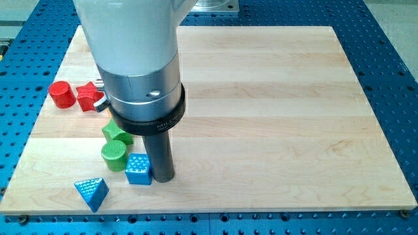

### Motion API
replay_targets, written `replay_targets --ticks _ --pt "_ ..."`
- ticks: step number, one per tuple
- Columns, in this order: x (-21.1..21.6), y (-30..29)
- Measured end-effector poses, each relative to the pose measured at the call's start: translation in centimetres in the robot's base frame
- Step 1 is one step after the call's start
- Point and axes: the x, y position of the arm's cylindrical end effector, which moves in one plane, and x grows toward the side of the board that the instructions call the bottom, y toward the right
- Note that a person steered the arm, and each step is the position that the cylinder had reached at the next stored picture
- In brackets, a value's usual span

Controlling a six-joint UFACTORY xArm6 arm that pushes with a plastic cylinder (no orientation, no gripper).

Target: Slightly push the green blocks to the right

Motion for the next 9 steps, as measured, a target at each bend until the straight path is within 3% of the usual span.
replay_targets --ticks 3,5,6,7,9 --pt "2.7 -5.4" --pt "3.2 -3.1" --pt "-0.7 -1.4" --pt "-8.1 -1.0" --pt "-26.3 -5.2"
